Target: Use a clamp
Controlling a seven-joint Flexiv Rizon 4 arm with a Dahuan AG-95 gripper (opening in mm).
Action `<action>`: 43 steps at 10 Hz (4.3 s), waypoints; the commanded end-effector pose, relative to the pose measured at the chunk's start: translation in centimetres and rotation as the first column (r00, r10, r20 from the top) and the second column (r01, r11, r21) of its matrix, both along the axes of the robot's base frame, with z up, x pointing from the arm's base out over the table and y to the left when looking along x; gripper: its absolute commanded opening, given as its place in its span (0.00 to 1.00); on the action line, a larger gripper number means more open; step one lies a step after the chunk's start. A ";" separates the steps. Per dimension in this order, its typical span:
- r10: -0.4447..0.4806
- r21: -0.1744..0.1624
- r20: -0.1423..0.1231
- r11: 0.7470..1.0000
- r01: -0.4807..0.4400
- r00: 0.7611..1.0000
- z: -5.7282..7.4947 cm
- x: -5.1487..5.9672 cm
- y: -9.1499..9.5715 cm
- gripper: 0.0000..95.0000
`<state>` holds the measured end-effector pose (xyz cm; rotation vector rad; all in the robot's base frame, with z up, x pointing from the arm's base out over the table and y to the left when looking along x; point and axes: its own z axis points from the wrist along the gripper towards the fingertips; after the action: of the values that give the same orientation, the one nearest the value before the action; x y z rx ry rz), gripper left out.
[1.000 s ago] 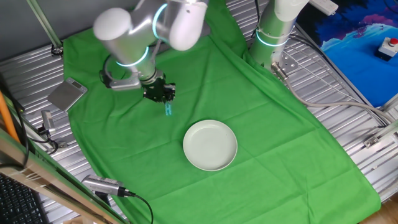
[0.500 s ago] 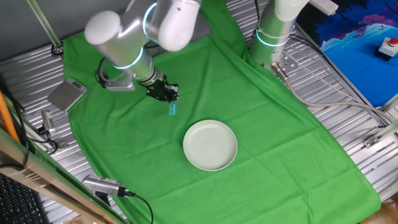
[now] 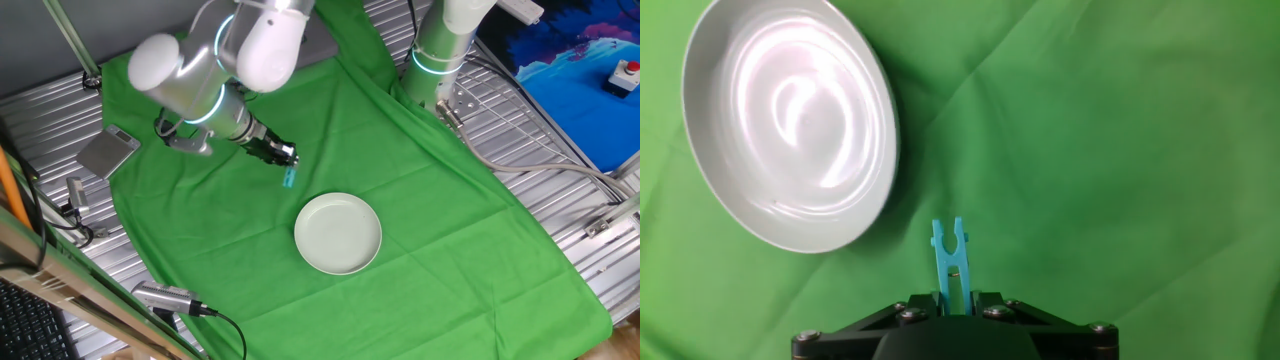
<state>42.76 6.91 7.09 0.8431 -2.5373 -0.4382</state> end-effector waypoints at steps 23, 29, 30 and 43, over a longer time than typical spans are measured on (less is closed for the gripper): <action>0.058 0.021 -0.135 0.998 -0.056 0.989 0.1 -2.3 2.2 0.00; 0.006 0.025 -0.169 1.000 -0.001 0.986 -0.6 -5.1 2.4 0.00; -0.009 0.033 -0.179 0.999 0.015 0.984 -0.6 -5.2 2.4 0.00; -0.051 0.006 -0.192 0.999 0.053 0.980 -1.4 -6.3 5.0 0.00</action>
<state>36.44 11.91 5.73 0.7039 -2.3856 -0.5218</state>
